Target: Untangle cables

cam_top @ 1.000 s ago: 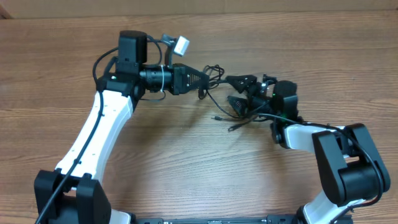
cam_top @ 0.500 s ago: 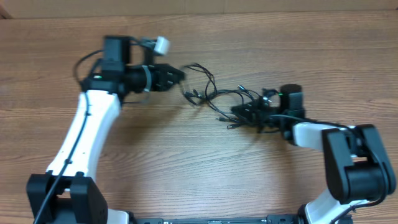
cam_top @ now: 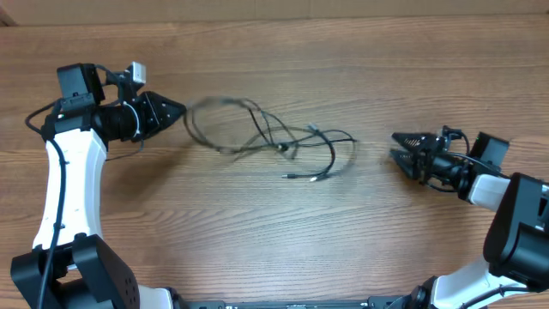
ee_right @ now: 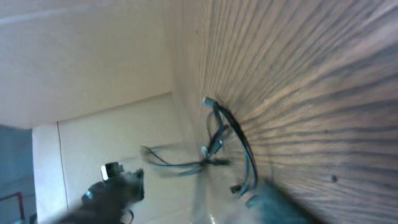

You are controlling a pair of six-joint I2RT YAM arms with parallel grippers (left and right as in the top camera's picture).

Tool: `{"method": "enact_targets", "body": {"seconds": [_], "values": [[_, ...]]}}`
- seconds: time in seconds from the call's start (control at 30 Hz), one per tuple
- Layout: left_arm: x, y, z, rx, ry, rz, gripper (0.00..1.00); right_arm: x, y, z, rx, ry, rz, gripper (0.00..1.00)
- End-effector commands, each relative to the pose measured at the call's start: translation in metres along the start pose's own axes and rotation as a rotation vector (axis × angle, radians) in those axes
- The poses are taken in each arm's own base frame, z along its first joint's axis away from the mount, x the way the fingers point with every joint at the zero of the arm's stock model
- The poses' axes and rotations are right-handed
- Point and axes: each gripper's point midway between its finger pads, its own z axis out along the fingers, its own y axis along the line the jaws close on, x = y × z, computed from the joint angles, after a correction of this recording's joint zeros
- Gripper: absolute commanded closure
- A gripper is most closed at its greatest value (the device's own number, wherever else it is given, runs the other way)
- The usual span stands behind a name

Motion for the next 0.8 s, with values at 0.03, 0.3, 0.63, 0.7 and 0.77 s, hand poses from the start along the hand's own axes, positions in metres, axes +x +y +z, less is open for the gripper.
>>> {"method": "enact_targets", "body": {"seconds": [0.03,0.3,0.63,0.7,0.77], "values": [[0.022,-0.034,0.017,0.02,0.07,0.08,0.0,0.017,0.014,0.012,-0.033,0.077,-0.119,0.0],[0.049,-0.029,0.053,-0.267,0.103,0.104,0.0,0.033,0.057,0.022,-0.061,0.086,-0.306,0.01],[0.018,0.009,0.034,-0.446,-0.1,-0.244,0.01,0.089,0.1,0.072,0.075,0.006,-0.561,0.01],[0.007,0.021,0.02,-0.439,-0.125,-0.272,0.0,0.107,0.101,0.088,0.092,0.031,-0.598,0.01],[-0.005,0.032,0.006,-0.416,-0.15,-0.306,0.0,0.126,0.101,0.102,0.114,0.063,-0.621,0.01]]}}
